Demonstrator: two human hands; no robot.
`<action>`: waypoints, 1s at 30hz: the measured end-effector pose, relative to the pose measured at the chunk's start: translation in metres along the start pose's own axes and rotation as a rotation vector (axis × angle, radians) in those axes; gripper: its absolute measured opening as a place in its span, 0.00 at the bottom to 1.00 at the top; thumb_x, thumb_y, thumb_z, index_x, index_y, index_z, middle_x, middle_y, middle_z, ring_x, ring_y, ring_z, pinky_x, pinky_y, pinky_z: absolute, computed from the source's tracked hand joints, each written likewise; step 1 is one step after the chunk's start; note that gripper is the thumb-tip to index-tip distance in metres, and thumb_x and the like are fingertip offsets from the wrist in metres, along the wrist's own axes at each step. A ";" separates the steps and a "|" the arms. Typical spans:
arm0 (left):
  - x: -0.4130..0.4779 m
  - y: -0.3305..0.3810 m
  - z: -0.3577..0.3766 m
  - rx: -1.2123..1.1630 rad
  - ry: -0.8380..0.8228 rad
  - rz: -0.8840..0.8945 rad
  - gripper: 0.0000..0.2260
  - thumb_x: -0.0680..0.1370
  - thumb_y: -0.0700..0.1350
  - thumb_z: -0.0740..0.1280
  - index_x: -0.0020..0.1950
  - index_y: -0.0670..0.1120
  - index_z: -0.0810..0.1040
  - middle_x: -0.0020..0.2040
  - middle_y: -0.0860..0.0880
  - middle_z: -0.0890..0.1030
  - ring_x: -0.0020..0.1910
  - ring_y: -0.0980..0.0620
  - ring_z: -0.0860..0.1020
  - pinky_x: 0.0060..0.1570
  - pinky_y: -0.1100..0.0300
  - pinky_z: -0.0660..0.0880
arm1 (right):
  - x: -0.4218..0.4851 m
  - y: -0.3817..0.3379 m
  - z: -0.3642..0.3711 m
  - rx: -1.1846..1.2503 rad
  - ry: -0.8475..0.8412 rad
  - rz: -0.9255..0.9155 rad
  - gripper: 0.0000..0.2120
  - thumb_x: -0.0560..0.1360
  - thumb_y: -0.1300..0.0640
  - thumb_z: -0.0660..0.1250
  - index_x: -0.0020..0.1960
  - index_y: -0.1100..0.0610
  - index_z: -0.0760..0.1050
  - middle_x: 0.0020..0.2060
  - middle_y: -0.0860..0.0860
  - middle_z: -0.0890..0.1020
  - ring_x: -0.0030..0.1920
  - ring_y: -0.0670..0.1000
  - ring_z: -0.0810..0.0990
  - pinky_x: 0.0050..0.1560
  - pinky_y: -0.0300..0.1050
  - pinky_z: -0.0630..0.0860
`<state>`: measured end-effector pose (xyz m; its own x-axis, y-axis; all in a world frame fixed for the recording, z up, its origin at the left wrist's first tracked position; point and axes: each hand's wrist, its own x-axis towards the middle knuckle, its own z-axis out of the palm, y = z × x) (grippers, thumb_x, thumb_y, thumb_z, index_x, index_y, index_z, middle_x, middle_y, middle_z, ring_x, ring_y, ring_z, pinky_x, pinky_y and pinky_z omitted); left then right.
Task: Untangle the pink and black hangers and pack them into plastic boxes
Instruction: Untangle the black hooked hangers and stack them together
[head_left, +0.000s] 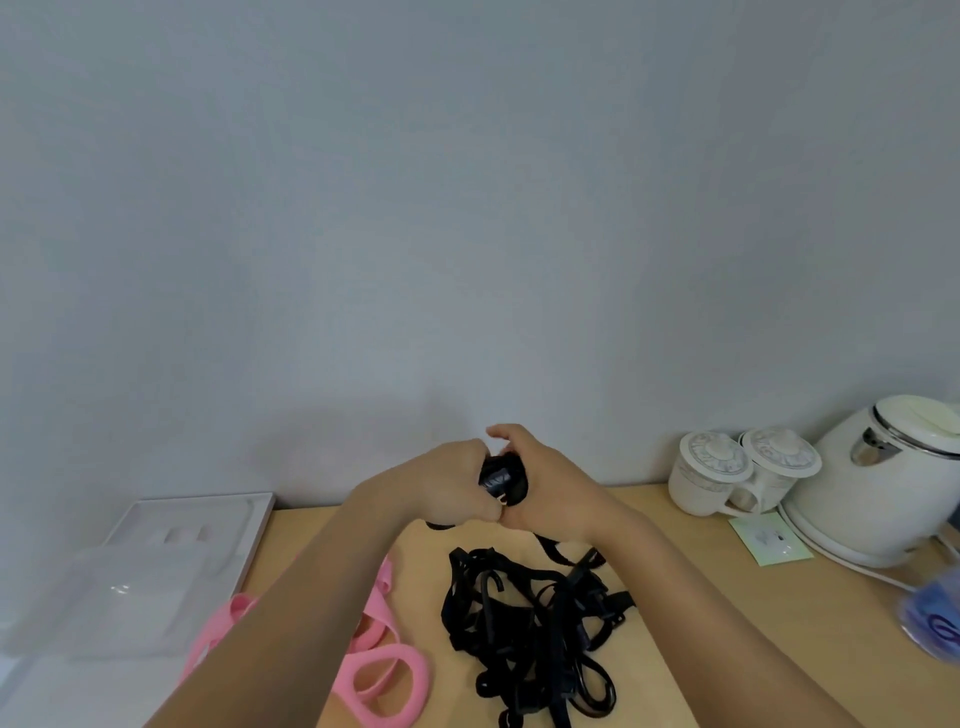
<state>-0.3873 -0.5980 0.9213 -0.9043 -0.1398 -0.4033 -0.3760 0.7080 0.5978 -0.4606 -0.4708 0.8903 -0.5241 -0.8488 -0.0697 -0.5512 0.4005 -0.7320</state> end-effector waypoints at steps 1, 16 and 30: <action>-0.002 0.000 -0.002 0.016 -0.002 -0.002 0.13 0.73 0.38 0.66 0.55 0.41 0.69 0.39 0.48 0.69 0.30 0.54 0.69 0.27 0.63 0.65 | 0.002 0.004 0.003 0.022 0.047 0.004 0.30 0.70 0.64 0.69 0.68 0.52 0.63 0.53 0.48 0.75 0.50 0.47 0.74 0.48 0.34 0.70; -0.021 0.004 -0.020 -0.335 0.083 0.120 0.04 0.73 0.37 0.66 0.41 0.41 0.72 0.20 0.56 0.66 0.21 0.56 0.62 0.27 0.65 0.62 | 0.012 0.020 0.016 0.381 0.145 0.087 0.09 0.70 0.65 0.62 0.49 0.64 0.73 0.34 0.52 0.72 0.33 0.47 0.69 0.37 0.43 0.66; -0.003 -0.020 -0.016 -0.286 0.013 -0.004 0.12 0.68 0.43 0.67 0.30 0.47 0.64 0.25 0.51 0.65 0.24 0.54 0.61 0.26 0.64 0.60 | 0.014 0.030 -0.004 -0.189 0.221 0.168 0.09 0.72 0.59 0.63 0.35 0.55 0.65 0.30 0.48 0.72 0.32 0.49 0.70 0.29 0.39 0.62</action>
<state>-0.3804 -0.6232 0.9213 -0.9044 -0.1522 -0.3987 -0.4199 0.4836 0.7680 -0.4870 -0.4690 0.8696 -0.7345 -0.6785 -0.0146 -0.5453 0.6029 -0.5824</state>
